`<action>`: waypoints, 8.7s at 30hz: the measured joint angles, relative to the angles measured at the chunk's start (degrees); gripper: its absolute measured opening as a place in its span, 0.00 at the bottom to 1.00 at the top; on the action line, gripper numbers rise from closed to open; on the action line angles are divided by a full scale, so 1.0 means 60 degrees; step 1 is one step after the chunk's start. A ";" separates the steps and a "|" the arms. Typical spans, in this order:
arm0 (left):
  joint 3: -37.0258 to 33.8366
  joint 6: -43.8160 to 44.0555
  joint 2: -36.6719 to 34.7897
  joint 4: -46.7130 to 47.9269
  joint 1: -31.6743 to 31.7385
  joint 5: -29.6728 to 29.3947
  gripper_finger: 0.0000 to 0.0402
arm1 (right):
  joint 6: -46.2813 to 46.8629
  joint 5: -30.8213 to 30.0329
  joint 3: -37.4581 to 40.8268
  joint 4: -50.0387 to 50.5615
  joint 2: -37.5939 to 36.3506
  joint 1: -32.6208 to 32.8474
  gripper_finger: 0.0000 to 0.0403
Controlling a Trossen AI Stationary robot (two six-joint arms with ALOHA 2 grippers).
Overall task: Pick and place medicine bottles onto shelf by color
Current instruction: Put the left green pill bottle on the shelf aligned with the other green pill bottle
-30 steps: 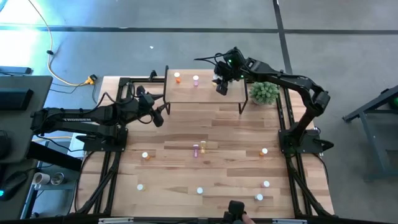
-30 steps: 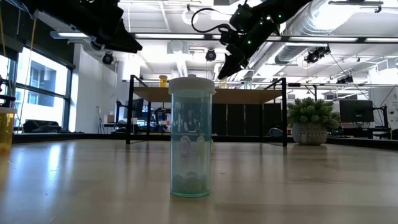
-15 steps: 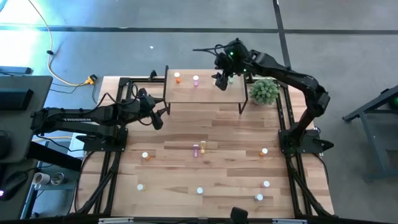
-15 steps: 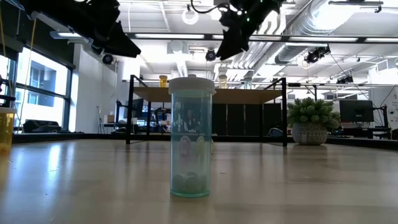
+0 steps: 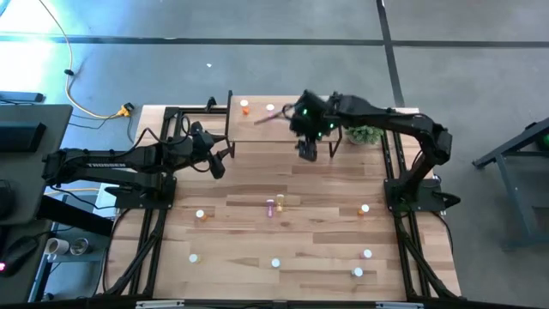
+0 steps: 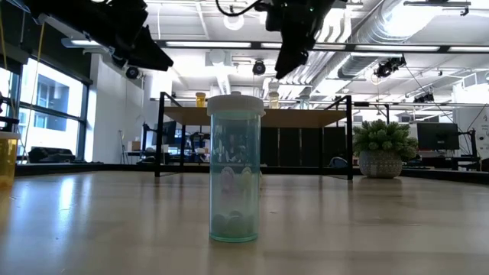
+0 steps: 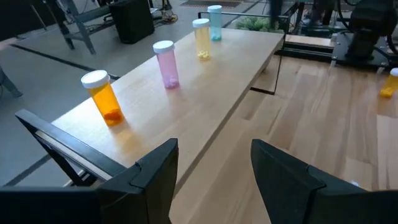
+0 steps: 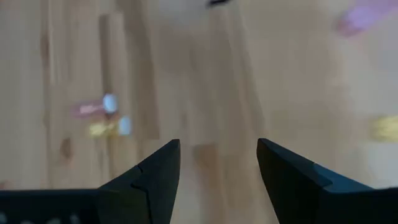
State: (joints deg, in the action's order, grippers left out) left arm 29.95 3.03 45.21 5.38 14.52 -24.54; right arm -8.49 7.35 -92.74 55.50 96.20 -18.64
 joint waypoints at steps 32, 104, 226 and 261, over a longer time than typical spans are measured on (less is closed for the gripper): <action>0.0000 0.3238 -0.0003 0.0440 -0.4080 0.1309 0.48 | 0.4448 -0.0851 0.3987 -0.5675 0.0007 0.6923 0.51; 0.0000 0.4721 -0.0003 0.0649 -0.5825 0.1203 0.48 | 0.4196 -0.3949 0.3987 -1.1182 0.3470 0.8723 0.47; 0.0004 -0.1366 -0.0003 -0.1584 -0.3100 -0.4837 0.48 | 0.3165 -0.4208 0.6223 -0.6252 -0.3949 -0.0975 0.28; 0.0004 -0.1370 -0.0003 -0.1362 -0.3104 -0.4837 0.48 | 0.3985 -0.4739 0.6198 -0.6400 -0.3381 -0.1026 0.28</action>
State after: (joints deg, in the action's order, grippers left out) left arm 29.98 -5.19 45.19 -2.79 -4.10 -53.56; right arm 15.42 -21.08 -55.55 17.10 75.92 -24.80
